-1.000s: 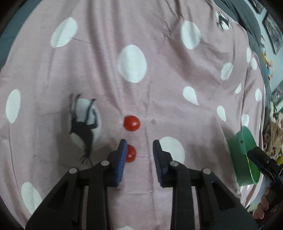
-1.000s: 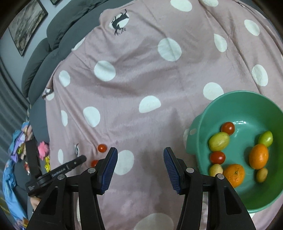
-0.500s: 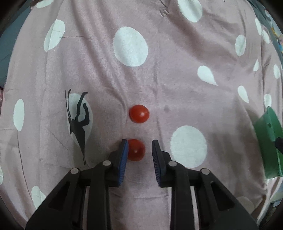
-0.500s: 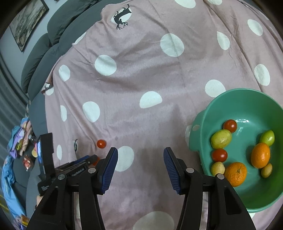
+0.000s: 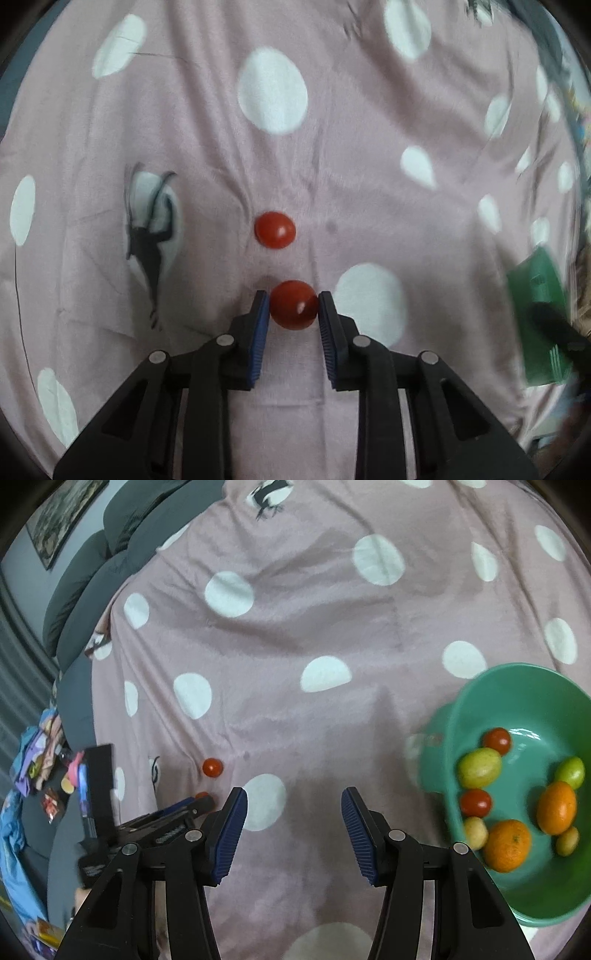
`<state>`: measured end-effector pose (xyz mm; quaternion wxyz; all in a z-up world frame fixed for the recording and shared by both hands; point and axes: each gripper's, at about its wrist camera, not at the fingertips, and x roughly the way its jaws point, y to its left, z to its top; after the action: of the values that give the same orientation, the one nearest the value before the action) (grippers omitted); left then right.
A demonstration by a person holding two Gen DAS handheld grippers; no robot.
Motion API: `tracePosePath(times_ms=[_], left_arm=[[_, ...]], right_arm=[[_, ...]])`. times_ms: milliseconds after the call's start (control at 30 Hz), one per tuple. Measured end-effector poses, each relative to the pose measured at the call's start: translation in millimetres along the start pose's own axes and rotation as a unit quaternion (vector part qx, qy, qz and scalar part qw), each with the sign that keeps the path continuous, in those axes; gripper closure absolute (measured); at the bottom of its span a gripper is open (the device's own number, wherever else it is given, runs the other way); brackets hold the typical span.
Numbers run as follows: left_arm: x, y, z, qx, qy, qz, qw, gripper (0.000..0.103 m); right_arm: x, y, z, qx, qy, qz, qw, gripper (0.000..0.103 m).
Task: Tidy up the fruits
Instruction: 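Close the left gripper on a cherry tomato while the right gripper grasps the last tomato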
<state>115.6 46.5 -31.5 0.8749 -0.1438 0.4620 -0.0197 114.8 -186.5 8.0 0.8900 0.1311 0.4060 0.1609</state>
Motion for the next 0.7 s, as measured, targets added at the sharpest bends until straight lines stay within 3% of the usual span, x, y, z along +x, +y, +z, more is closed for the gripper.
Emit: tracePosePath(times_ms=[133,367,467,700], left_arm=[[-33,25,3,-0.032,-0.041,-0.008,0.9986,0.077],[-57,51,1,-0.071,-0.074,0.007,0.9947,0.077],[-59,56,2,-0.075,-0.077,0.008,0.9942,0.077],[-62,56,3,-0.079,-0.076,0.009,0.9940,0.077]], right_arm=[[44,28,6,-0.026,0.040,-0.006,0.999,0.047],[125,84,20,-0.037,0.102,0.034,0.994,0.048],[147,99,26,-0.037,0.105,0.025,0.993,0.055],[171,108,25,-0.037,0.120,0.011,0.992,0.060]])
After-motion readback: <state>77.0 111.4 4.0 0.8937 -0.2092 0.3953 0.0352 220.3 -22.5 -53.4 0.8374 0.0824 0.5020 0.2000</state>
